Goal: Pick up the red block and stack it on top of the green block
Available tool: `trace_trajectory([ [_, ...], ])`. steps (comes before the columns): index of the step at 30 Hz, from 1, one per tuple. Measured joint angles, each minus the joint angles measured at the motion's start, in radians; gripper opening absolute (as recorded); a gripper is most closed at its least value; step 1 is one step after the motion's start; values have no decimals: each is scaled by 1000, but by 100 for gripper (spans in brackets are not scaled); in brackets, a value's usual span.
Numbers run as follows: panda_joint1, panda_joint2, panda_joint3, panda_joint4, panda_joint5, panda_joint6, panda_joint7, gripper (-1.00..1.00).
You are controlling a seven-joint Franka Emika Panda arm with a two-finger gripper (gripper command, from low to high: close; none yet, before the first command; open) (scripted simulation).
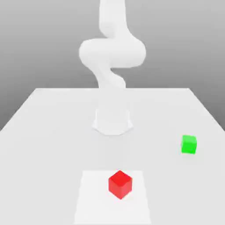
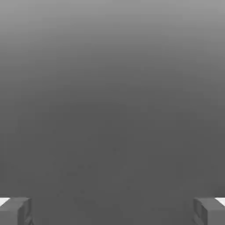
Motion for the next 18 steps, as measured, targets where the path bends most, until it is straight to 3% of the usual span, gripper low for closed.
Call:
trace_trajectory([
  [6,-12,241,27,-124,-128,124,-114,0],
  [11,-4,437,6,-225,-176,228,-249,0],
  [15,15,579,-16,-308,-144,318,-406,0],
  [18,42,674,-21,-372,-51,388,-572,0],
])
